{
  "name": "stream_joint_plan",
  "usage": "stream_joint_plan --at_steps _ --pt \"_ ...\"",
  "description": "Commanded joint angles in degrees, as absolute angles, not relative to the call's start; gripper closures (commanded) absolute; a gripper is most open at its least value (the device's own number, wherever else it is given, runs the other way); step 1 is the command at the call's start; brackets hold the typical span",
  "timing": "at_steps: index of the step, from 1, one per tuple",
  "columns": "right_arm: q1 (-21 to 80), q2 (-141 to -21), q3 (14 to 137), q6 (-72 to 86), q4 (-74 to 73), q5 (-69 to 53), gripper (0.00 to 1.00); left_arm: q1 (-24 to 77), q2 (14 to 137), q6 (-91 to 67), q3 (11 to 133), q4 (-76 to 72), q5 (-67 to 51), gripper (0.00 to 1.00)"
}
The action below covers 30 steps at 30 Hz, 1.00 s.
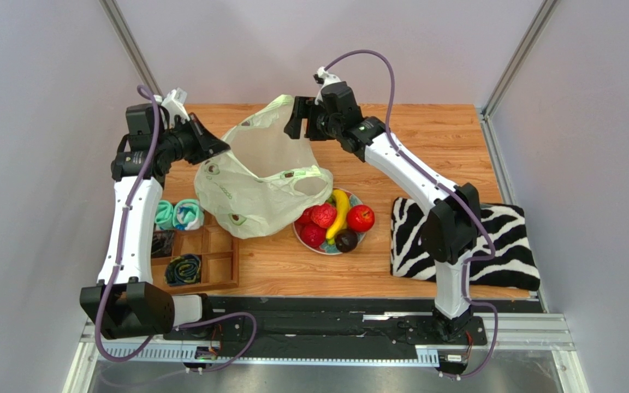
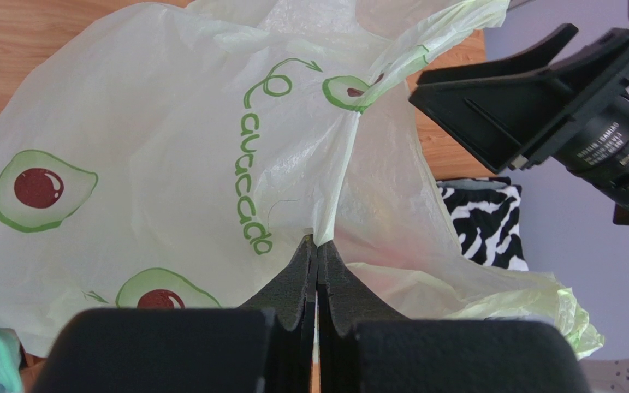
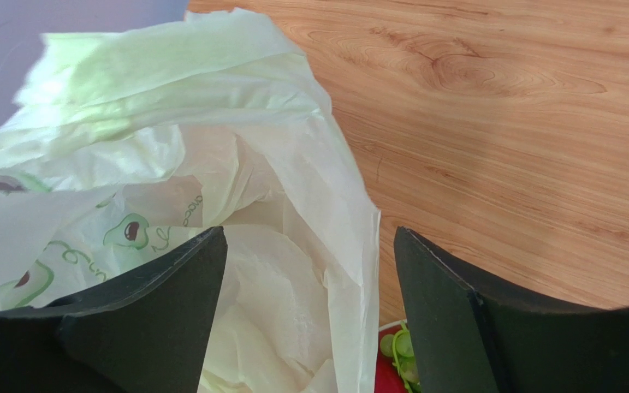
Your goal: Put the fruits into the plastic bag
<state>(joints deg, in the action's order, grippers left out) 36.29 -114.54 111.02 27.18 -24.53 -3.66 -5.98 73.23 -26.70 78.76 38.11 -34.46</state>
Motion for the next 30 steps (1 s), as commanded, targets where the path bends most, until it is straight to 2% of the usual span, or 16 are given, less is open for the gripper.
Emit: stream_joint_plan --at_steps 1,7,17,24,30 --pt "36.04 -105.66 107.15 24.17 -18.73 -5.01 0.20 -6.85 72.42 -27.16 79.28 35.60 -35.77 1.00" --pt "34.63 -95.90 99.08 22.85 -17.13 -2.12 0.20 -7.21 71.90 -26.98 78.84 34.89 -36.12 1.00" --pt "24.26 -79.30 77.37 27.86 -29.60 4.39 0.22 -7.82 69.35 -26.10 77.08 34.98 -35.95 1.00" --pt "23.55 -76.02 66.73 28.30 -32.87 -7.19 0.15 -8.00 66.89 -26.19 75.32 33.75 -36.04 1.00" --pt "23.55 -77.96 63.55 28.48 -35.25 -10.28 0.14 -8.00 66.27 -26.81 74.80 33.40 -36.56 1.00"
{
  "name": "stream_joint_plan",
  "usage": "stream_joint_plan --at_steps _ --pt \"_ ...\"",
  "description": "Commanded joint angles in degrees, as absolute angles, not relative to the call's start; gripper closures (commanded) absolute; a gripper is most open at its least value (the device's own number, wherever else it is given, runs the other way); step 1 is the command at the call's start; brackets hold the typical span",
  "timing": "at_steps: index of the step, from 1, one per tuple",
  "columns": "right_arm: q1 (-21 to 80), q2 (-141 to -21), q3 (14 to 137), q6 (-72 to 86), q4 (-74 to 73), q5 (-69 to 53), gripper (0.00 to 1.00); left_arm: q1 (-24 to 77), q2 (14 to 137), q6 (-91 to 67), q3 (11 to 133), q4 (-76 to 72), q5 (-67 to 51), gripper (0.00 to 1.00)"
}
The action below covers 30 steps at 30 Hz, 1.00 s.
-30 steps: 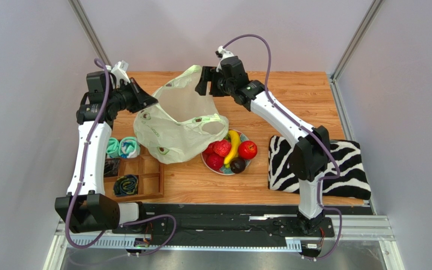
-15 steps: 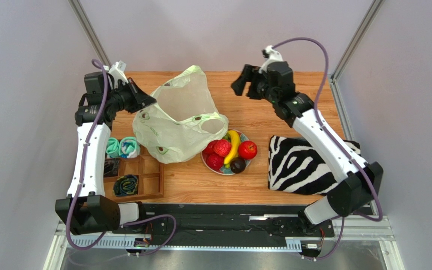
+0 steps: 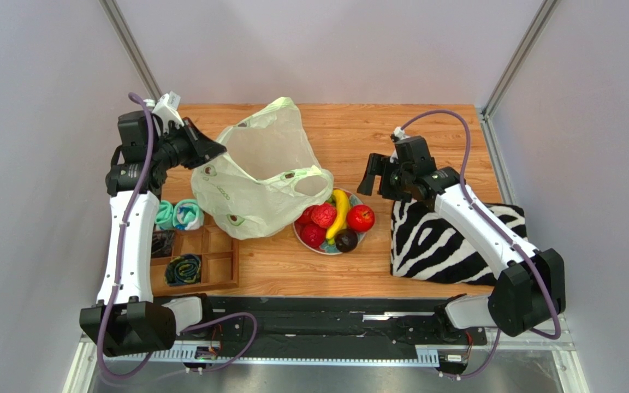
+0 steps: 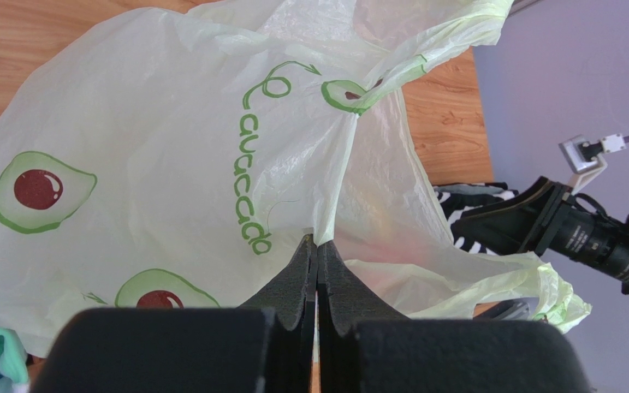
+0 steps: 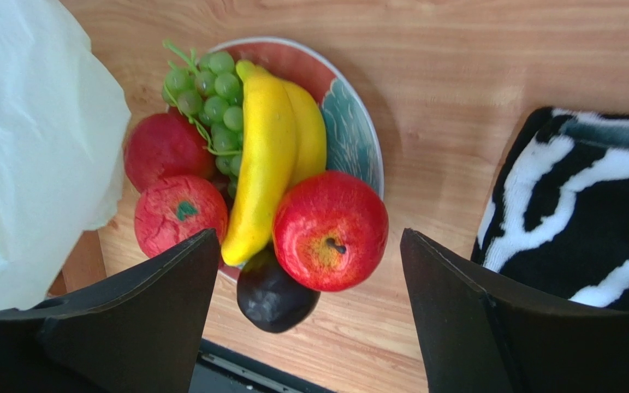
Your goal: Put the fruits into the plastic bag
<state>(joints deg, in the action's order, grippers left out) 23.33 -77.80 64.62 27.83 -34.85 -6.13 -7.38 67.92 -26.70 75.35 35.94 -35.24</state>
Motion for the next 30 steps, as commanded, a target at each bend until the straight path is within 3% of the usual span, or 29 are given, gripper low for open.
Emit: stream_joint_plan --at_steps 1,30 --pt "23.55 -78.13 62.67 28.56 -34.98 -10.72 0.14 -8.00 66.18 -26.89 74.79 33.05 -36.82 1.00" --pt "25.75 -86.57 58.62 30.50 -30.59 -11.25 0.12 -8.00 64.60 -28.04 72.42 31.82 -37.88 1.00"
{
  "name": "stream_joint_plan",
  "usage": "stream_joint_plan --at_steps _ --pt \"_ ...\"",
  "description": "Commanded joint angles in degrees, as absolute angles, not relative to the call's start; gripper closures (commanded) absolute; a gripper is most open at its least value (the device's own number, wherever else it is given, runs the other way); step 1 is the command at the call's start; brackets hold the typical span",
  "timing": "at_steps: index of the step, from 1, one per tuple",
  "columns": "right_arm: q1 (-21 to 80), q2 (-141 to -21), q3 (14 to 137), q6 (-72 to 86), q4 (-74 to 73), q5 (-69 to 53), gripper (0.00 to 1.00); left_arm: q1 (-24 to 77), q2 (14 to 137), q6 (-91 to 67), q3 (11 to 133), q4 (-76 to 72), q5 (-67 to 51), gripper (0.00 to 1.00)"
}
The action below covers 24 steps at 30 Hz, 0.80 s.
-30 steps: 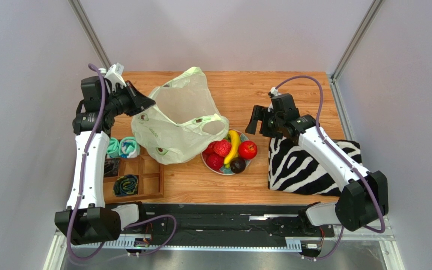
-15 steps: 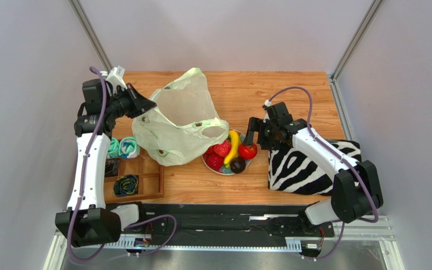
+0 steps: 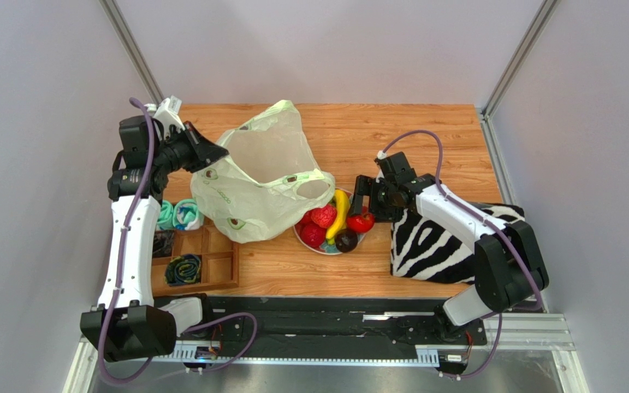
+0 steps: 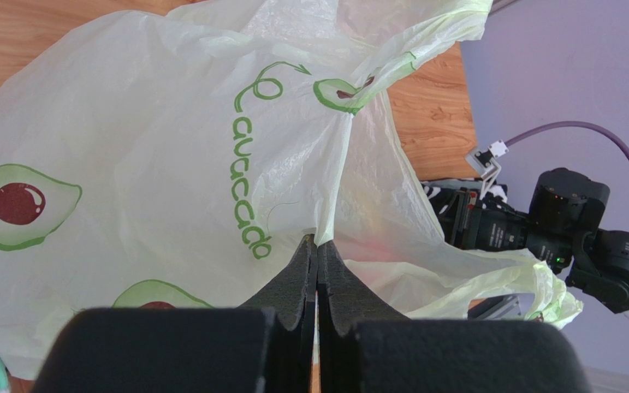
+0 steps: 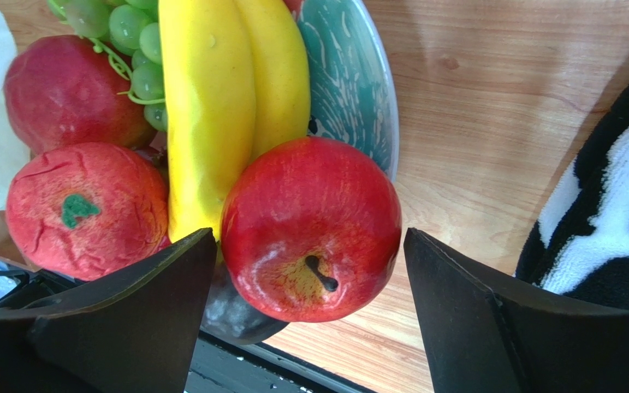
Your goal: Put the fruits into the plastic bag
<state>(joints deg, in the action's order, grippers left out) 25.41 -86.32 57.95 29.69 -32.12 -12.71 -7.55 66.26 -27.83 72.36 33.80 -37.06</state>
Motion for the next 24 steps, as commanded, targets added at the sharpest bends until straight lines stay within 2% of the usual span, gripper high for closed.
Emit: stream_joint_plan --at_steps 1,4,5,8,11,16,24 --pt "25.75 -86.66 58.62 30.50 -30.59 -11.25 0.13 -8.00 64.60 -28.21 72.42 31.82 -37.88 1.00" --pt "25.75 -87.01 58.88 30.24 -30.67 -11.16 0.19 -8.00 64.69 -28.12 72.60 31.73 -37.79 1.00" --pt "25.66 -87.01 58.97 30.15 -30.85 -11.08 0.28 -8.00 64.69 -28.12 72.60 31.82 -37.79 1.00" --pt "25.66 -86.66 59.06 29.88 -31.29 -10.55 0.41 -8.00 64.60 -28.12 72.60 31.82 -37.88 1.00" --pt "25.75 -85.70 58.80 29.80 -31.90 -9.76 0.49 -8.00 64.51 -28.04 72.51 31.82 -37.88 1.00" --pt "25.66 -82.97 59.24 29.18 -33.75 -8.18 0.55 -8.00 64.42 -28.04 72.42 31.73 -37.88 1.00" --pt "25.84 -72.69 68.62 25.40 -39.55 3.86 0.62 -8.00 63.98 -27.25 72.42 30.85 -39.64 1.00"
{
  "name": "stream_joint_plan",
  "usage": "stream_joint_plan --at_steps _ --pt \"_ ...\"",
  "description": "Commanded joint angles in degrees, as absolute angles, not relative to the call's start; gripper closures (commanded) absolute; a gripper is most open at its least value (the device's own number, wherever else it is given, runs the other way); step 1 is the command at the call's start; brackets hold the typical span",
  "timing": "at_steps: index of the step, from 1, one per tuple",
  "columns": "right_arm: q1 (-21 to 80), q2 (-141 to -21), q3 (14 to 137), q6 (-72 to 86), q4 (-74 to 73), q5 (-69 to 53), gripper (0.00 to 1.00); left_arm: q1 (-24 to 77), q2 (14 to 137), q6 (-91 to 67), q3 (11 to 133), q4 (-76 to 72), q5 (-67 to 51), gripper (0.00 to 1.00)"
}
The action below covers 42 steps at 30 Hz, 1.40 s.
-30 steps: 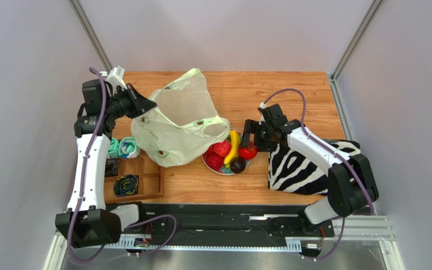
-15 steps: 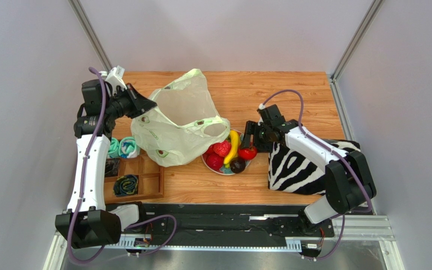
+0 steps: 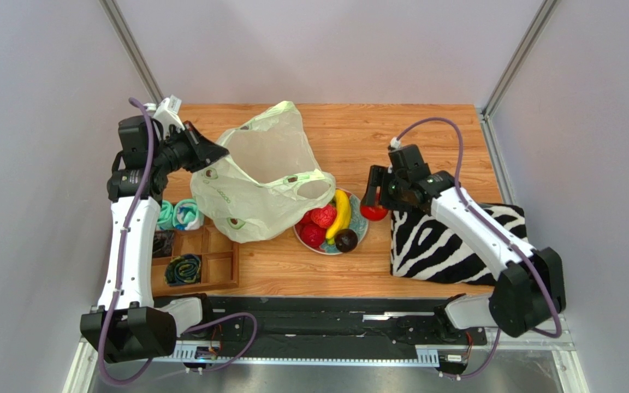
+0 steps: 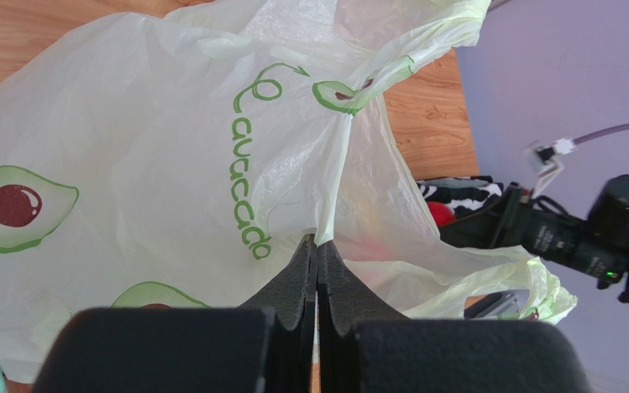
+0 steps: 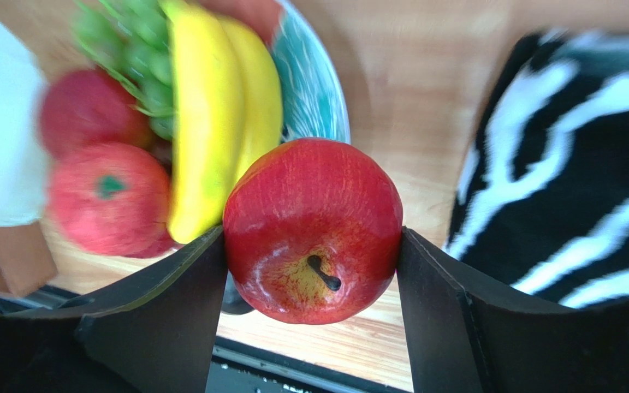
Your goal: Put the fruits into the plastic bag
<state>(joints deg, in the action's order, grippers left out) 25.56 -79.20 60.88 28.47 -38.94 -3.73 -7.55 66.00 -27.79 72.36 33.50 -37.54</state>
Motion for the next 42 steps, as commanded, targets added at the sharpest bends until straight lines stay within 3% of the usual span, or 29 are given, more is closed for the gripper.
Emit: stream_joint_plan --at_steps 1,5,12,23,31,36,42 --pt "25.84 -72.08 69.69 24.97 -38.94 4.48 0.63 -8.09 63.98 -27.16 72.33 30.59 -39.90 1.00" --pt "25.84 -71.37 74.00 24.87 -30.80 1.24 0.66 -8.00 63.81 -27.07 72.25 30.24 -40.69 1.00" --pt "32.41 -80.84 85.24 23.48 -22.94 -8.61 0.71 -8.00 63.46 -27.07 71.81 29.62 -41.48 1.00" --pt "43.15 -102.64 103.26 19.60 -28.11 -22.14 0.71 -8.00 62.67 -28.12 70.14 28.56 -42.19 1.00" --pt "47.55 -114.77 111.26 18.81 -36.65 -22.94 0.69 -8.00 62.23 -29.00 68.91 27.51 -41.92 1.00" --pt "48.78 -117.07 111.44 18.90 -37.26 -24.17 0.64 -8.00 62.05 -29.44 67.77 26.90 -41.84 1.00" --pt "48.96 -117.86 111.62 18.81 -37.88 -24.43 0.41 -8.00 61.79 -29.62 66.80 26.72 -41.40 1.00"
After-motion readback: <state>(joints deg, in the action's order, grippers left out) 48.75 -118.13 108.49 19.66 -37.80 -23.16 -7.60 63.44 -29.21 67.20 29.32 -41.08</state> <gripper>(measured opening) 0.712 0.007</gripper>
